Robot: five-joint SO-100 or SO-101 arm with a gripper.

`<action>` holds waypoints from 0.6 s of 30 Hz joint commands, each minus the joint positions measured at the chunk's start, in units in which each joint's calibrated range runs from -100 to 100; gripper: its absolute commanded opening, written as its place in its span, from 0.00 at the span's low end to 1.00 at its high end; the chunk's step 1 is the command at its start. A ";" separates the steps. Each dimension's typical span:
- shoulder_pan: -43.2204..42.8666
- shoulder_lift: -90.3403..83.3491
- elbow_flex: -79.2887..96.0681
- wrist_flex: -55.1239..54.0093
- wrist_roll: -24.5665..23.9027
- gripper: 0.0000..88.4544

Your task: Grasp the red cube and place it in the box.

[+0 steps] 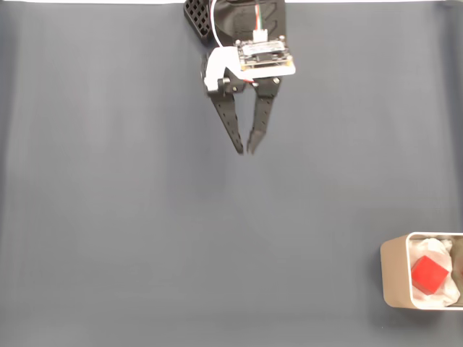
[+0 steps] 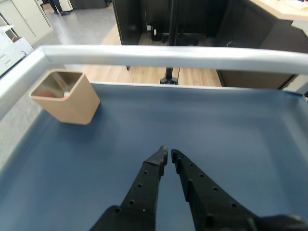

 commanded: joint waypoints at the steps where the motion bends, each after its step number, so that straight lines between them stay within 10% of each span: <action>1: 0.70 -15.75 14.95 5.32 -0.54 0.00; 18: 1.77 -31.09 31.28 35.40 -2.69 0.00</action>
